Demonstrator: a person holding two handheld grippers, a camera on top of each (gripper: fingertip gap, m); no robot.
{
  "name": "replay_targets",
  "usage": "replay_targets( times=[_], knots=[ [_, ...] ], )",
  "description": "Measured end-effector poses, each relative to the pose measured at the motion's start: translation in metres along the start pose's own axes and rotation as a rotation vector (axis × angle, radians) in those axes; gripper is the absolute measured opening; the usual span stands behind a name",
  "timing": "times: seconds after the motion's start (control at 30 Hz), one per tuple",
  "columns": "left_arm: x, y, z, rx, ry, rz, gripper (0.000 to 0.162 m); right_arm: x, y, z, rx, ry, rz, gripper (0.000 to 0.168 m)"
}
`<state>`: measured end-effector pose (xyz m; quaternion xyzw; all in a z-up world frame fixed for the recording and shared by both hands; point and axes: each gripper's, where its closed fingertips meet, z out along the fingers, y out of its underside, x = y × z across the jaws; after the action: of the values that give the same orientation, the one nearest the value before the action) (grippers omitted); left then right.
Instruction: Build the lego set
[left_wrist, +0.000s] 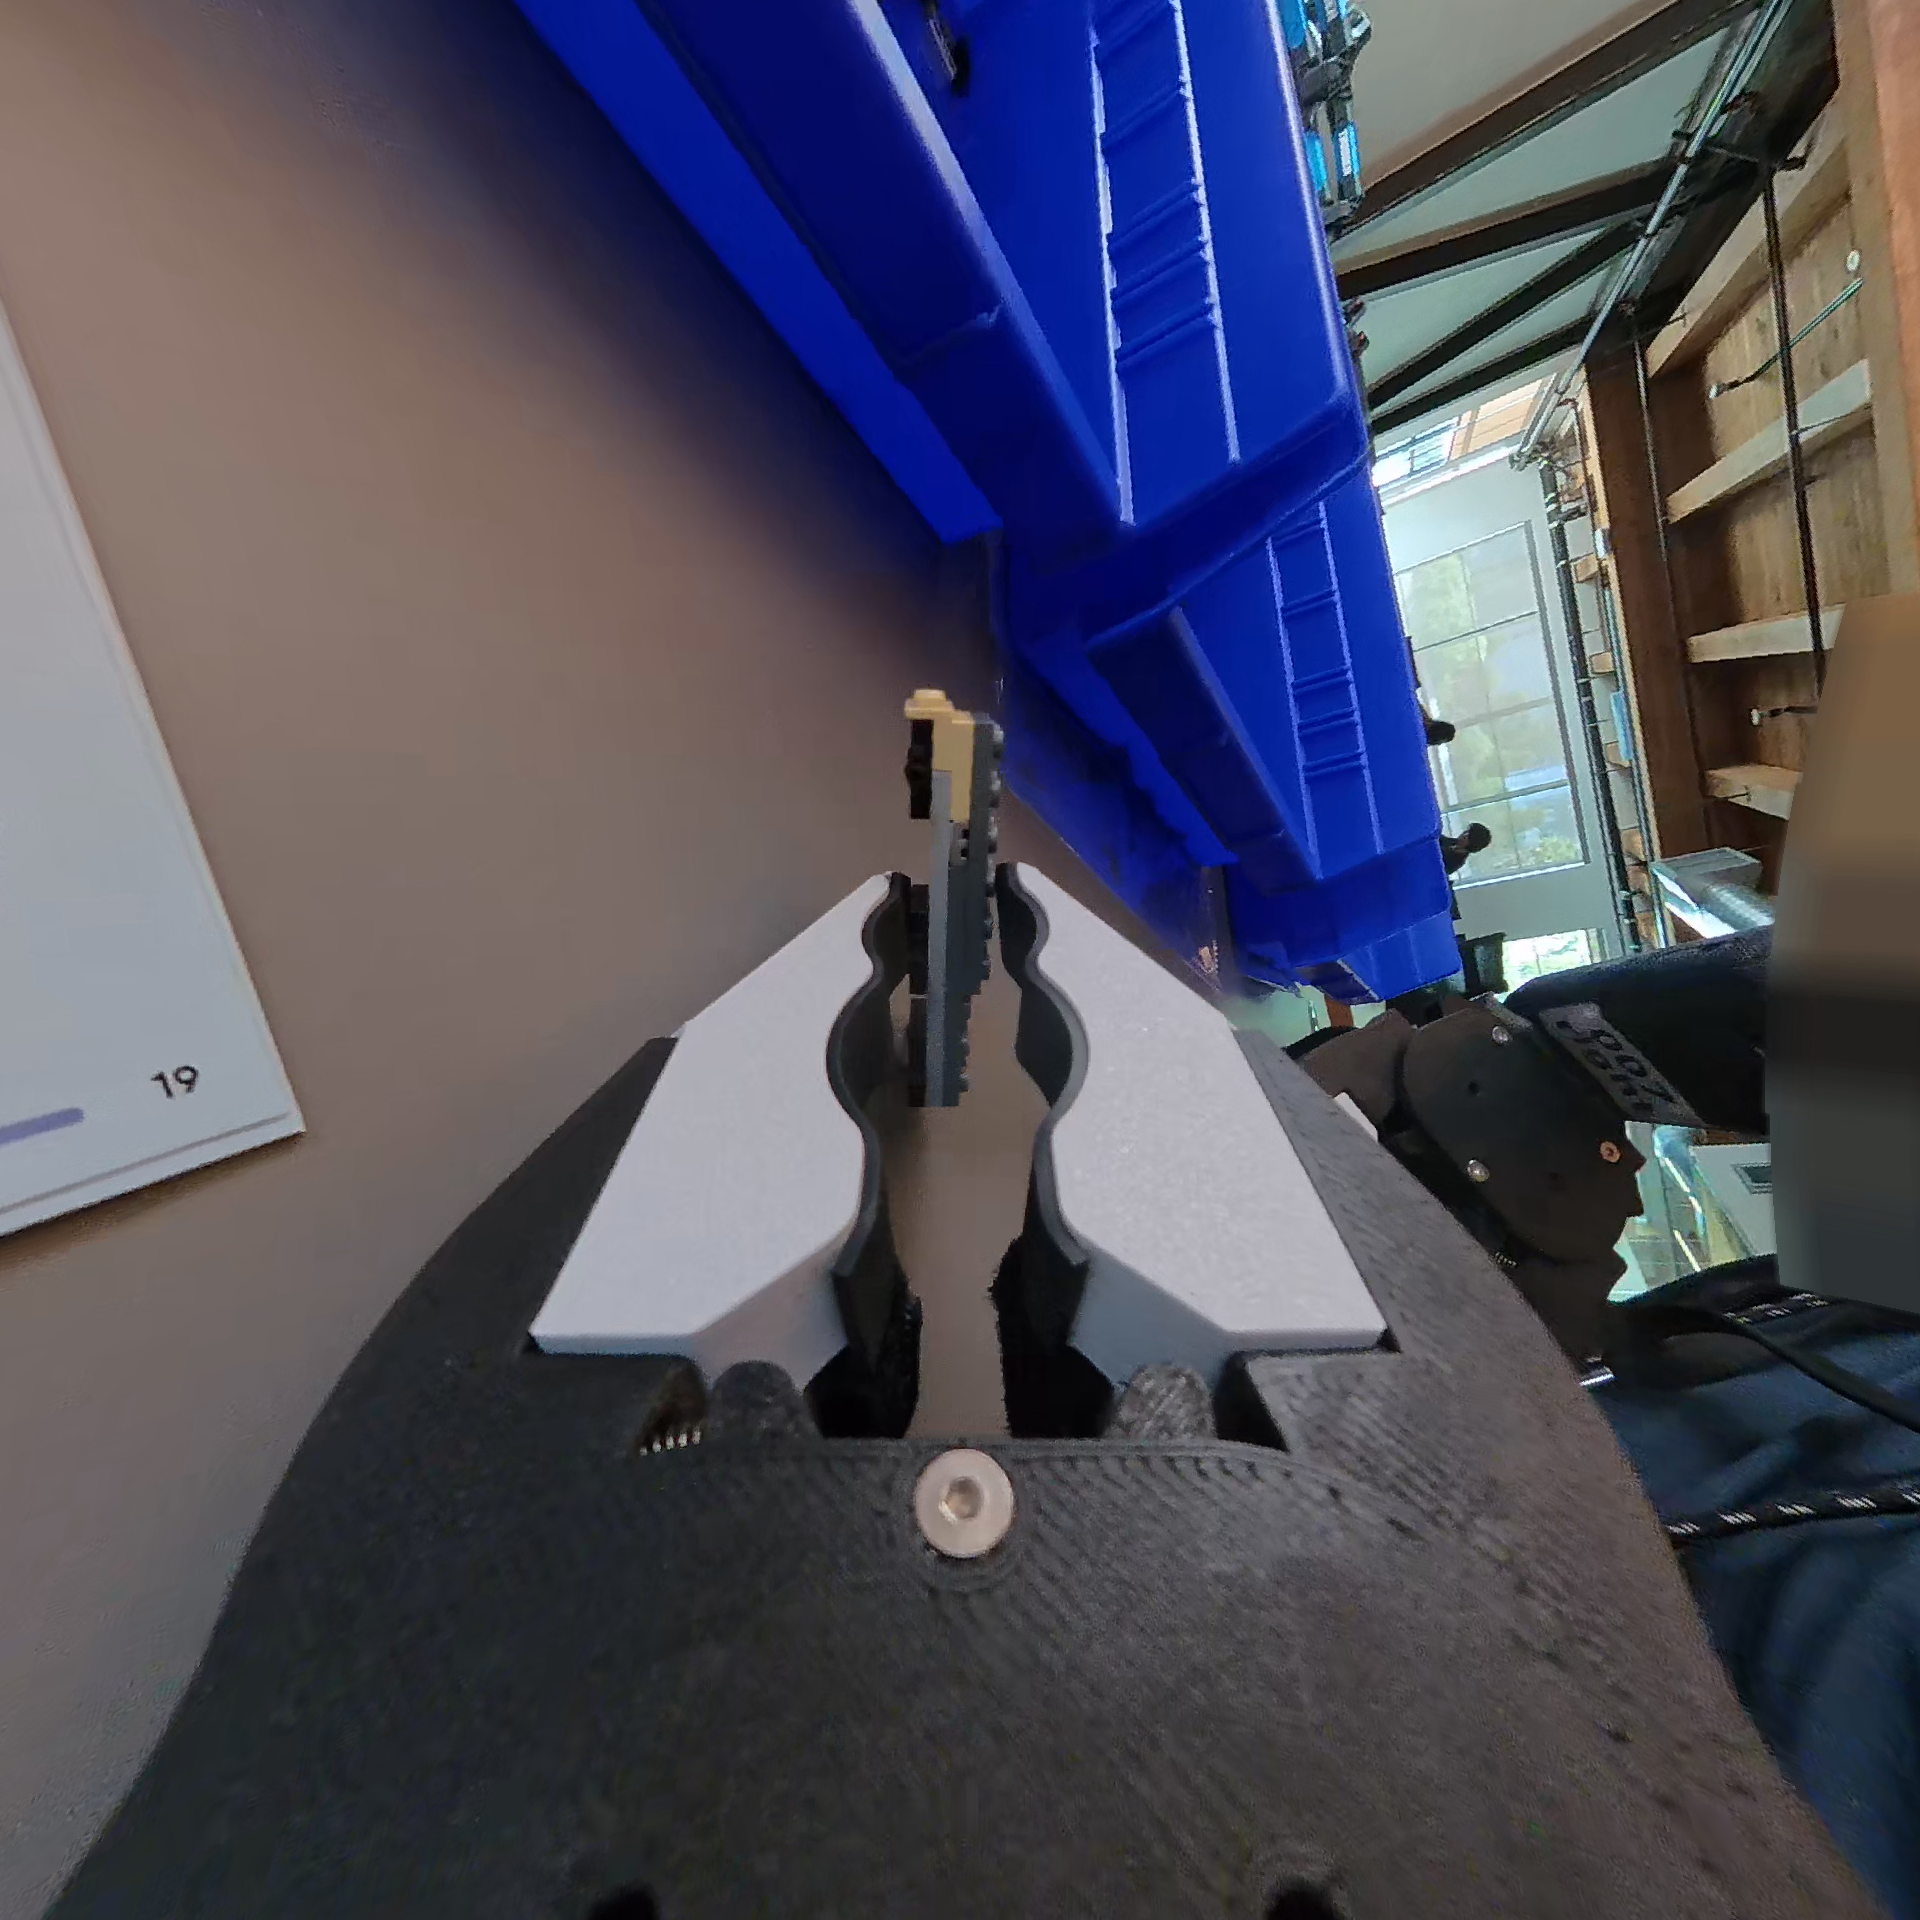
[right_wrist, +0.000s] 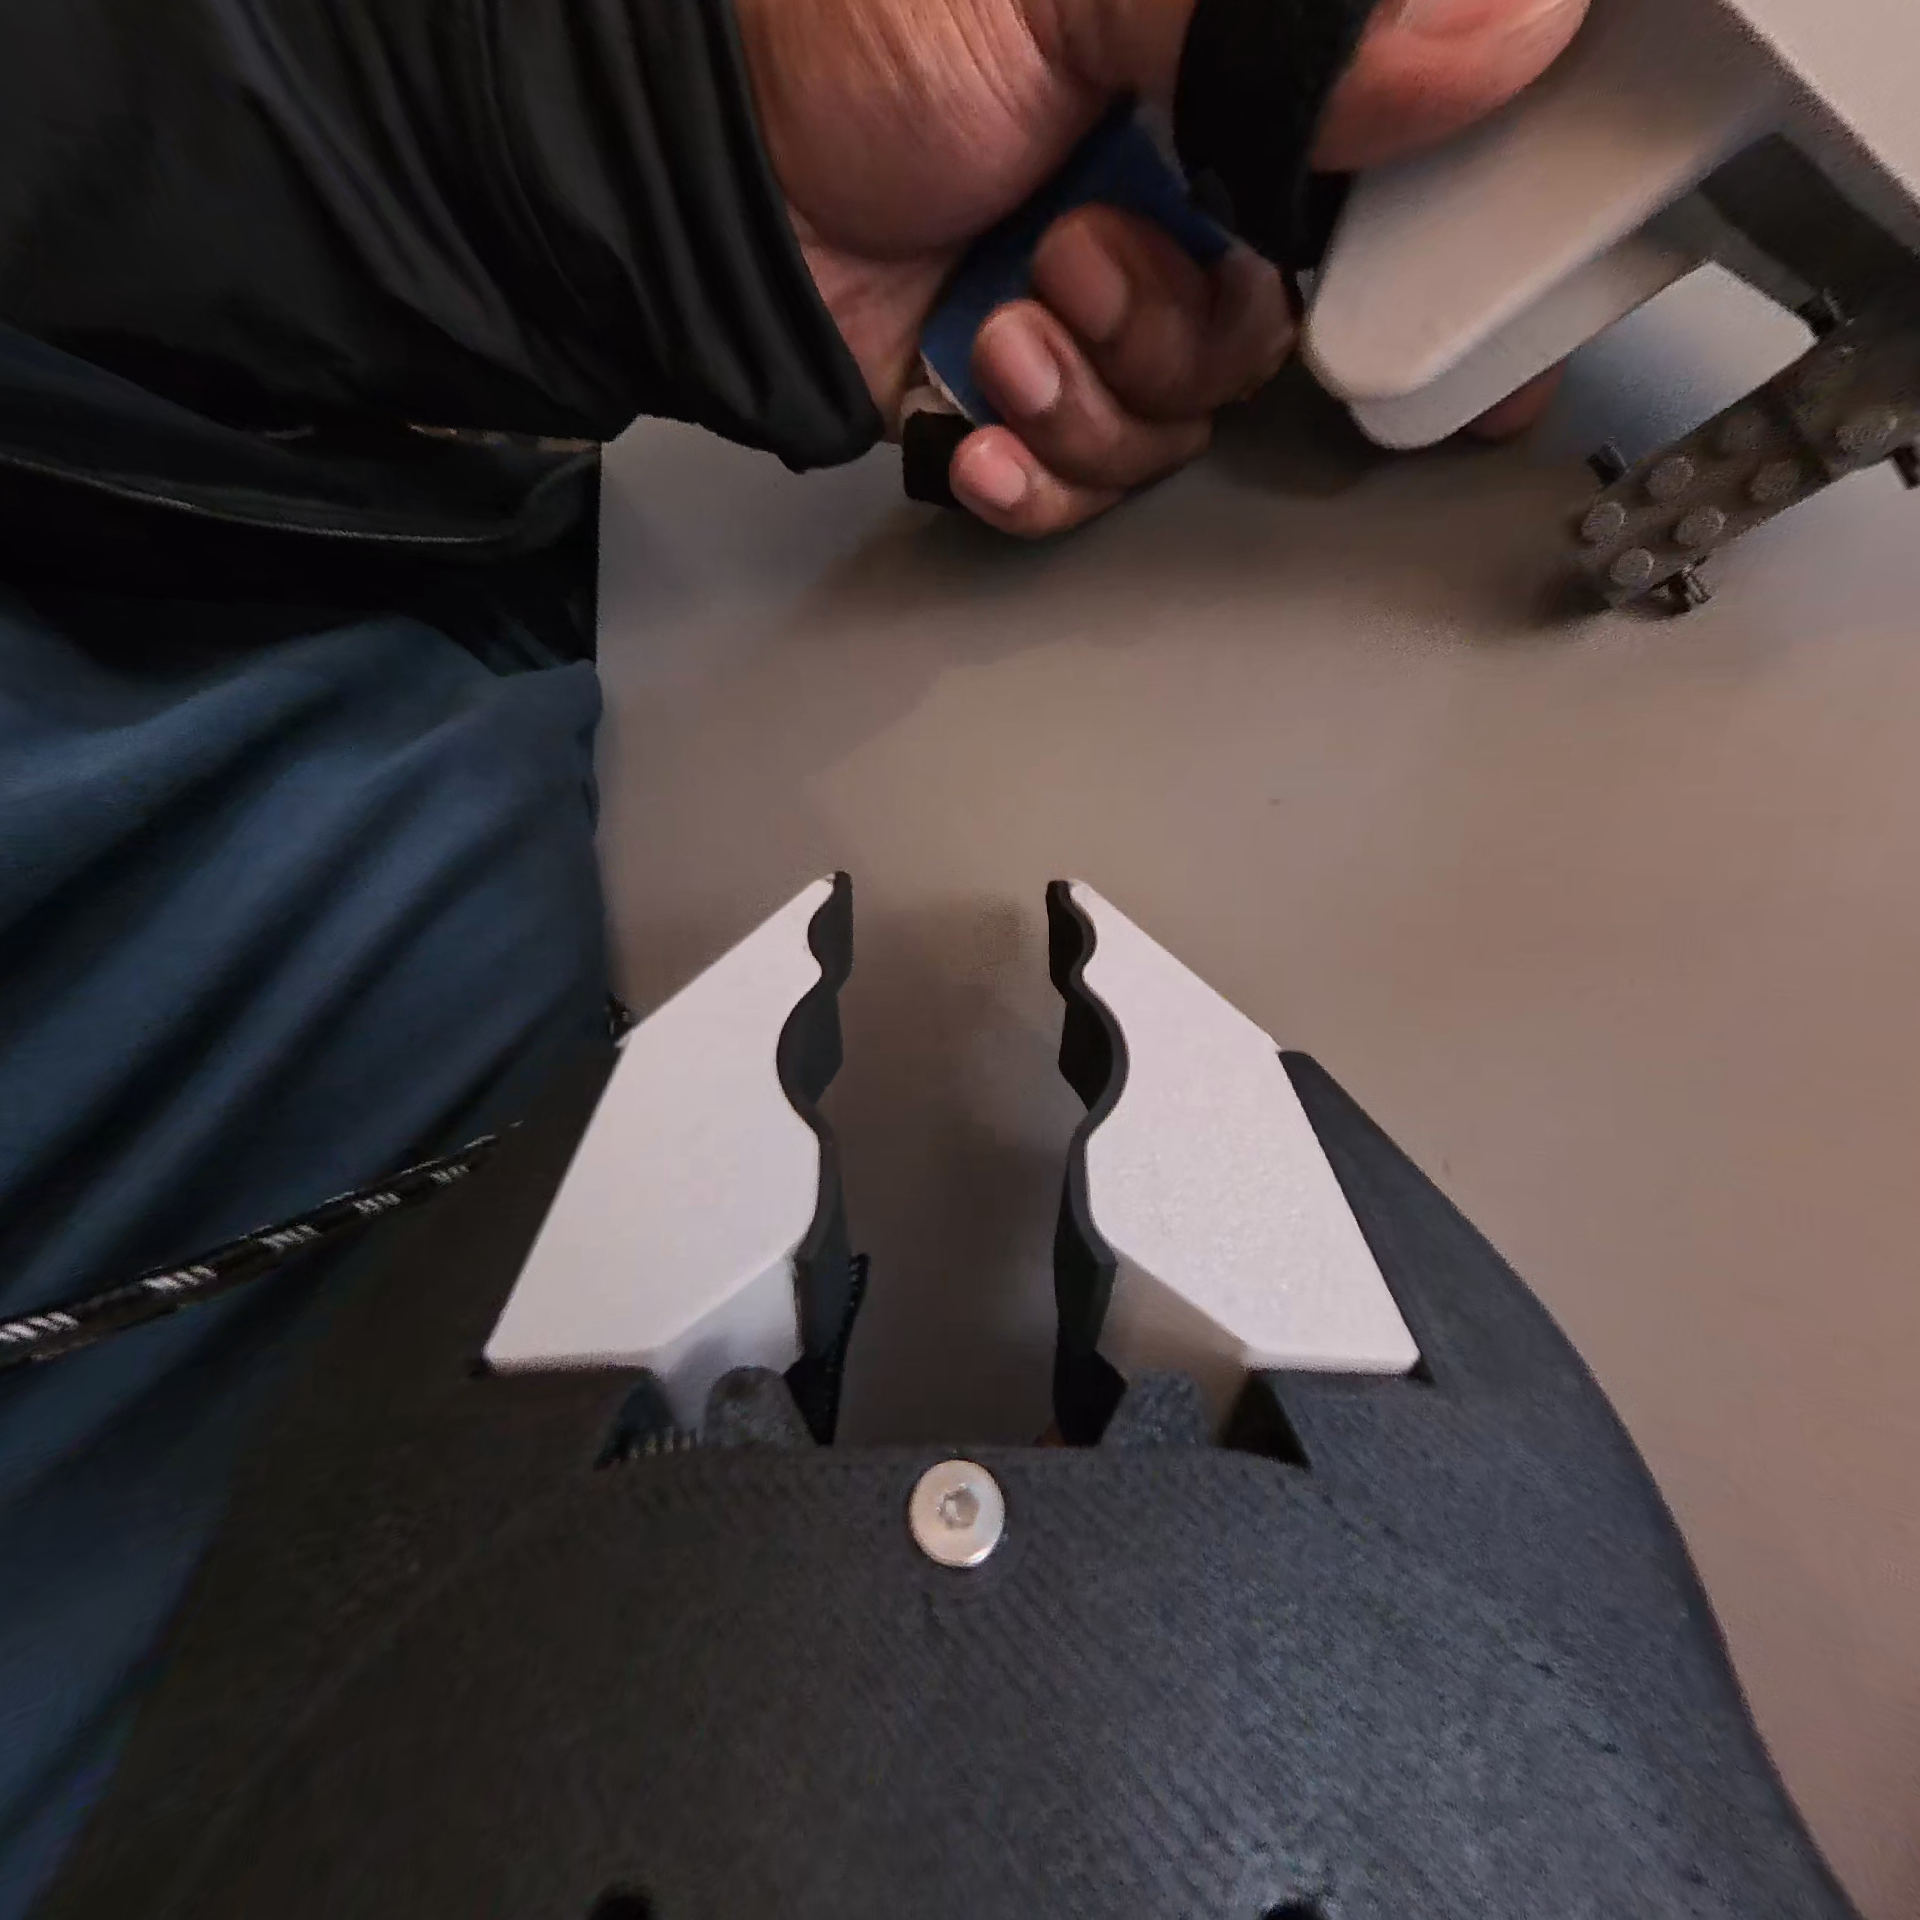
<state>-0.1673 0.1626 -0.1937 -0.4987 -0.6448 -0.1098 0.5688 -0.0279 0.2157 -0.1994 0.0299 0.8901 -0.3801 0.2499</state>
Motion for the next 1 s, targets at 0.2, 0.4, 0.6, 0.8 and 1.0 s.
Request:
replay_targets(
  times=[0.2, 0.4, 0.6, 0.8, 1.0],
  knots=[
    [-0.001, -0.001, -0.001, 0.014, -0.026, 0.028, 0.018, 0.000, 0.003, 0.002, -0.019, 0.001, -0.008, 0.038],
    [-0.004, -0.004, -0.003, 0.049, -0.060, 0.040, 0.022, 0.001, 0.005, 0.002, -0.025, 0.000, -0.003, 0.038],
    [-0.007, -0.007, -0.006, 0.081, -0.125, 0.065, 0.030, 0.003, 0.005, 0.000, -0.010, -0.004, 0.011, 0.039],
    [-0.011, -0.004, -0.018, 0.084, -0.217, 0.153, 0.047, 0.008, 0.001, -0.003, 0.022, -0.005, 0.032, 0.039],
    [-0.012, -0.006, -0.040, 0.134, -0.220, 0.194, 0.055, 0.012, -0.003, -0.006, 0.056, -0.012, 0.065, 0.039]
  ],
)
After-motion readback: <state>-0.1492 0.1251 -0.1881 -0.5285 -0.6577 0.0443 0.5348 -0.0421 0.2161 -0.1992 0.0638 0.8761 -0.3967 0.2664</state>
